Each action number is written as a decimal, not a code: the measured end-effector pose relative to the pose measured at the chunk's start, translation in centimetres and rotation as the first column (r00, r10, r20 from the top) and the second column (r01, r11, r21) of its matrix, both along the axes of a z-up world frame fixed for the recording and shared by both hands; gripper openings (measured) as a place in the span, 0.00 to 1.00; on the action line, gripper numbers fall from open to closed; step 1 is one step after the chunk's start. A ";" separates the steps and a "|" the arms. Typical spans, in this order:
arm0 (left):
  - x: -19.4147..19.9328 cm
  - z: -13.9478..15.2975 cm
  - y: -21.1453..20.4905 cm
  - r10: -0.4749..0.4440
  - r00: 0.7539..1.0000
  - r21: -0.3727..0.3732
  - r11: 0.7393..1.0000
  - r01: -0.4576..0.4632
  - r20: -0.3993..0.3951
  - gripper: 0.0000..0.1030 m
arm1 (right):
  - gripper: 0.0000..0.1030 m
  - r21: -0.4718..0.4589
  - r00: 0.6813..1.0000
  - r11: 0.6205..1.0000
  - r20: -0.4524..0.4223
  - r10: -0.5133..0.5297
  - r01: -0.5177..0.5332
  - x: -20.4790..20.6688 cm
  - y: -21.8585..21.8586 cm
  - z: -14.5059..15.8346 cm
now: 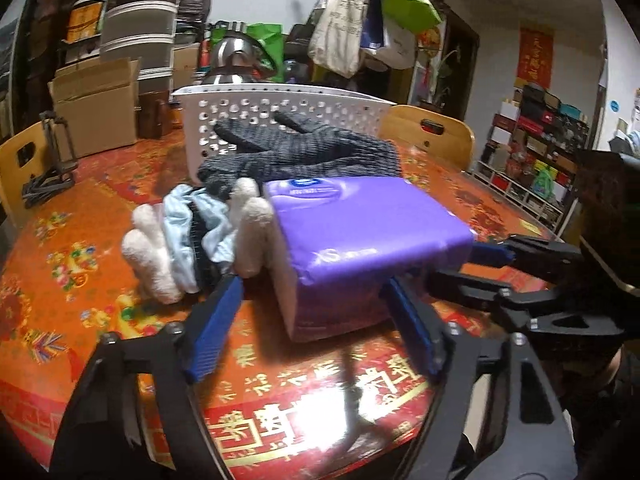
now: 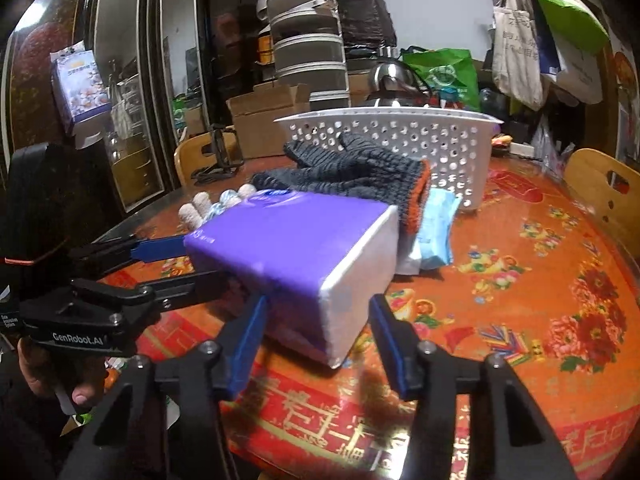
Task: Organize soft objects
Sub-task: 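Close both tools on the purple tissue pack from opposite sides, then lift the tissue pack with both tools and carry it over the basket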
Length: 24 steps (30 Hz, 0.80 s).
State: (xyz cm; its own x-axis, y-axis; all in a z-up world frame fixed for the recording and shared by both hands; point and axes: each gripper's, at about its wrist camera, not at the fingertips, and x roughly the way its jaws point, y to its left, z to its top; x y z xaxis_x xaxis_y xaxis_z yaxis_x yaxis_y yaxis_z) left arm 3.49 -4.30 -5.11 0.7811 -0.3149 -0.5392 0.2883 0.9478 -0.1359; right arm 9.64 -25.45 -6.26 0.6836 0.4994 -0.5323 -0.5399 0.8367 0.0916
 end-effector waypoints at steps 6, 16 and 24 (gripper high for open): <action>-0.2 0.0 -1.2 -0.058 0.998 0.025 0.998 0.058 0.000 0.46 | 0.45 -0.007 1.000 1.000 -0.004 0.011 -0.011 -0.1 0.1 -0.4; -1.2 0.3 -1.4 -0.039 0.999 0.040 0.998 0.040 -0.012 0.37 | 0.40 -0.051 1.000 0.999 0.015 -0.007 0.007 -0.9 0.4 -0.1; -2.5 1.9 -1.4 -0.012 1.000 0.058 0.998 0.010 0.028 0.37 | 0.39 -0.057 0.999 0.998 0.050 -0.016 0.019 -2.2 1.0 1.1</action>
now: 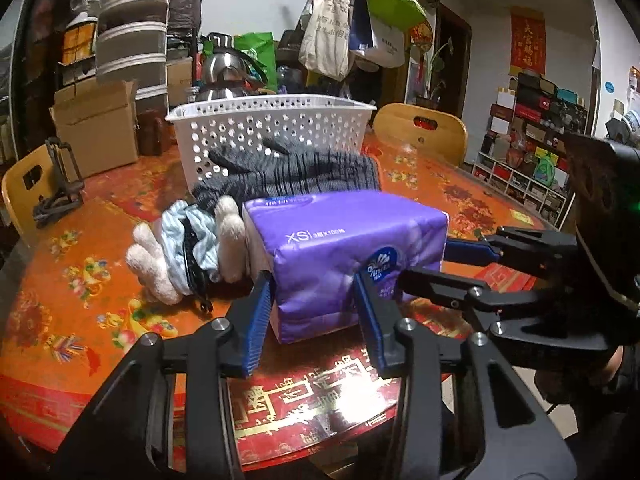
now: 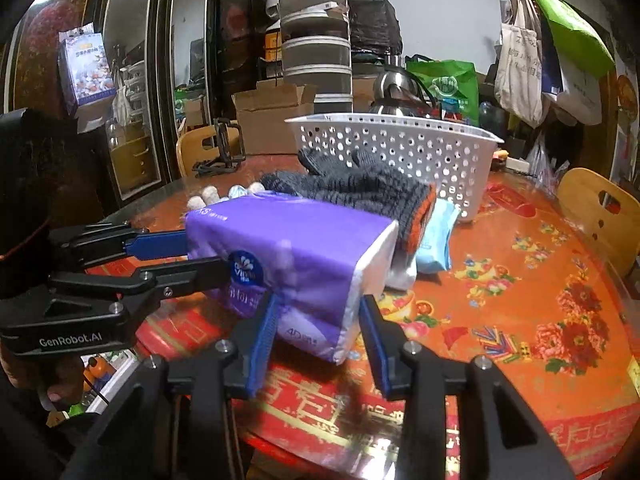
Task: Organize soft objects
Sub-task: 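Lift the tissue pack with both tools and carry it over the basket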
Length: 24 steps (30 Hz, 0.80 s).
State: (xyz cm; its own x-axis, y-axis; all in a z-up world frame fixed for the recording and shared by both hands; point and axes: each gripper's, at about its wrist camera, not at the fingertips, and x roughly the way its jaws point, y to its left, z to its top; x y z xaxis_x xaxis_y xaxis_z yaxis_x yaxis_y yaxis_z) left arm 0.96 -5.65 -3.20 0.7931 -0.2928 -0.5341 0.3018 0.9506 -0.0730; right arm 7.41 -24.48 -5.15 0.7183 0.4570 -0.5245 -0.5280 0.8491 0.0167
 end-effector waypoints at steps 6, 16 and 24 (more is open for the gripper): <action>-0.8 1.7 0.0 0.011 0.999 0.010 1.000 -0.011 0.035 0.38 | 0.39 0.004 0.999 1.000 0.047 -0.009 0.008 -0.6 0.1 1.8; 0.3 6.0 -0.2 0.006 0.994 0.001 1.000 -0.006 0.112 0.38 | 0.39 -0.004 0.989 0.999 0.141 -0.043 0.044 0.2 0.4 5.9; 3.9 9.7 0.2 0.021 0.987 0.006 1.000 -0.022 0.158 0.38 | 0.39 -0.008 0.982 0.999 0.180 -0.049 0.051 3.7 1.0 9.3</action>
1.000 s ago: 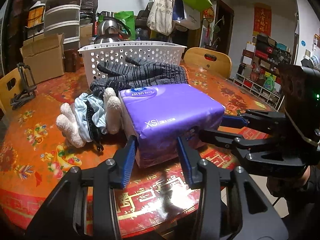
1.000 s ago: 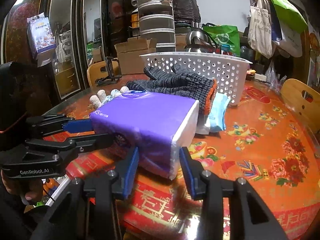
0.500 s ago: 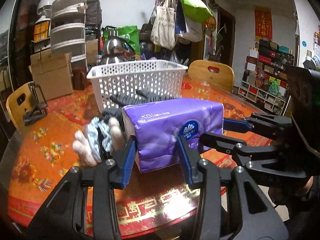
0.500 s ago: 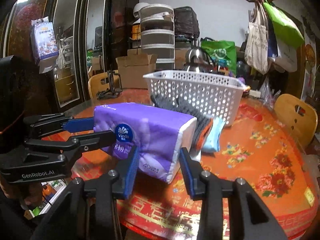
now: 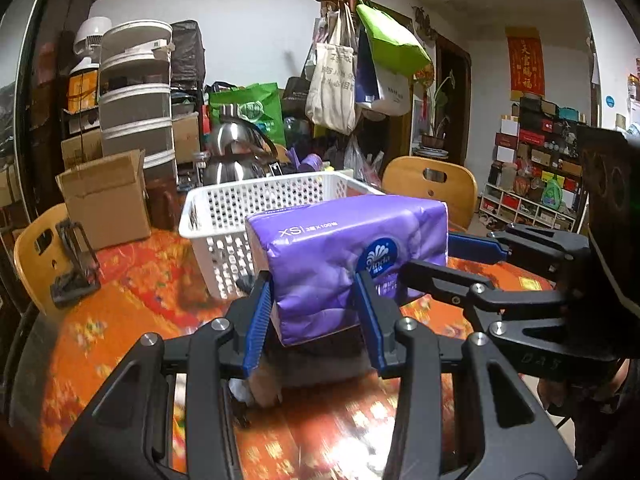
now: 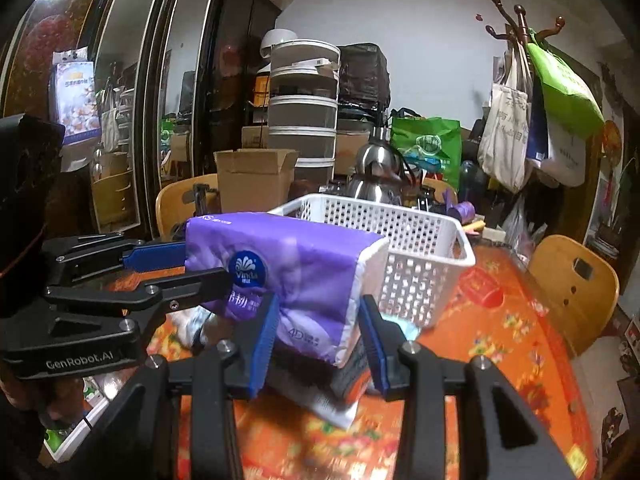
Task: Organize soft objects
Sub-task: 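Lift the tissue pack with both tools and carry it over the basket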
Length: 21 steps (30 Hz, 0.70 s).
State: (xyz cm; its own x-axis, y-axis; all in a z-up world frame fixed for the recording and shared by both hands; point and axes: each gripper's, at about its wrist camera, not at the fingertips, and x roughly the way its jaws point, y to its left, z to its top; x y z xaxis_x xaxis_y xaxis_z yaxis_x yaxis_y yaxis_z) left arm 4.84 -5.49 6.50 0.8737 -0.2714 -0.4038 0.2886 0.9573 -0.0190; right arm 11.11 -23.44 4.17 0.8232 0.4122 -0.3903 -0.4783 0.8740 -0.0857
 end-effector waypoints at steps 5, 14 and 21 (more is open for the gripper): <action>3.8 2.6 0.4 0.018 1.000 0.005 1.000 -0.018 0.012 0.38 | 0.39 0.006 1.000 1.000 -0.001 0.007 -0.007 3.9 0.6 2.7; 16.2 8.0 0.9 0.025 0.998 0.010 1.000 -0.025 -0.052 0.38 | 0.39 0.016 0.997 1.000 -0.074 0.004 -0.002 14.8 1.2 6.8; 26.2 5.7 1.4 0.013 0.982 -0.013 1.000 -0.015 -0.189 0.38 | 0.39 0.015 0.979 1.000 -0.206 -0.004 0.007 23.0 0.9 4.2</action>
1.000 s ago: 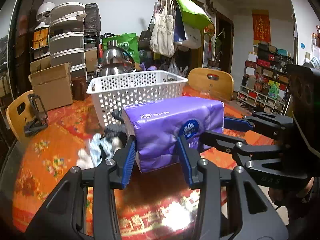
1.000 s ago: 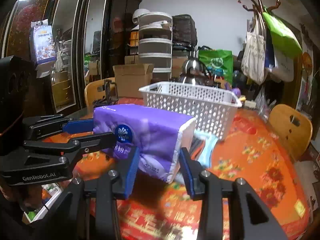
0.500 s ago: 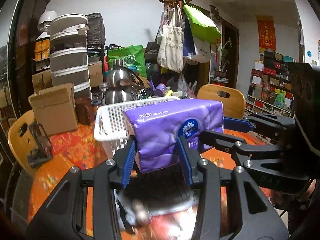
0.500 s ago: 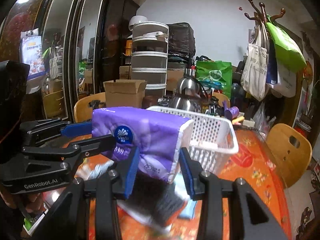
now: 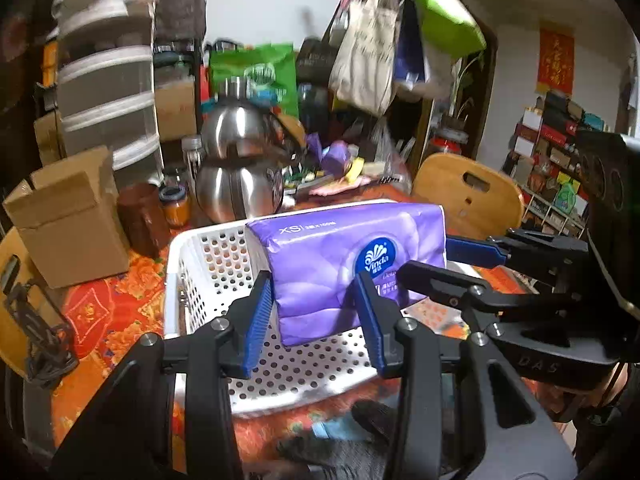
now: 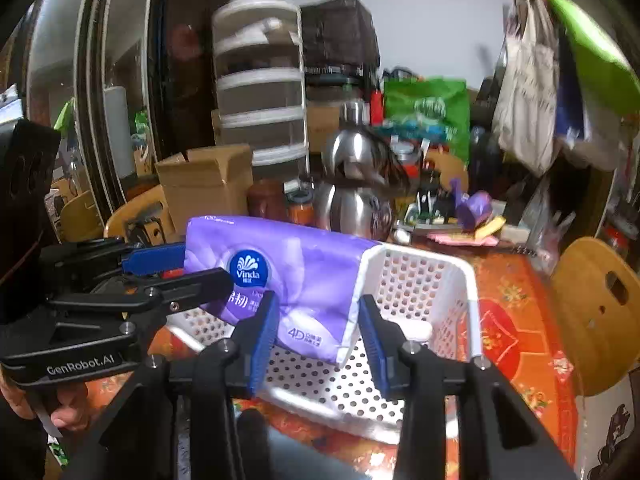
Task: Organize soft objects
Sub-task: 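Lift the tissue pack with both tools and carry it over the basket, then lower the tissue pack into the basket and open both tools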
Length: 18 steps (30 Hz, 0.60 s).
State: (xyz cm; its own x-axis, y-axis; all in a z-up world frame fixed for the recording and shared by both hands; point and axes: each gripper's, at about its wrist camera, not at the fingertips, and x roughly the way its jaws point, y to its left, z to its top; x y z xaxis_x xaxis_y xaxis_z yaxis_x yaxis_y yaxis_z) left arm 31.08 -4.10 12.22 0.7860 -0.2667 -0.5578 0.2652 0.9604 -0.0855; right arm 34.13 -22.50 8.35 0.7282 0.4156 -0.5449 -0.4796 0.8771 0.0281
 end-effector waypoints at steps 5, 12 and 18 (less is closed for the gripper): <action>4.4 -2.4 -0.6 0.028 0.996 0.021 0.999 -0.027 -0.083 0.38 | 0.39 0.008 0.998 1.000 -0.061 0.001 0.000 3.8 0.0 -1.9; 8.2 -4.6 1.1 0.085 0.981 -0.064 0.993 -0.098 -0.174 0.58 | 0.39 -0.005 0.994 0.998 -0.084 -0.063 0.063 6.9 -0.8 -3.2; 7.3 -4.8 2.7 0.110 0.987 -0.060 0.991 -0.118 -0.120 0.88 | 0.73 0.043 0.984 0.987 -0.095 -0.148 0.152 7.2 -4.2 -3.7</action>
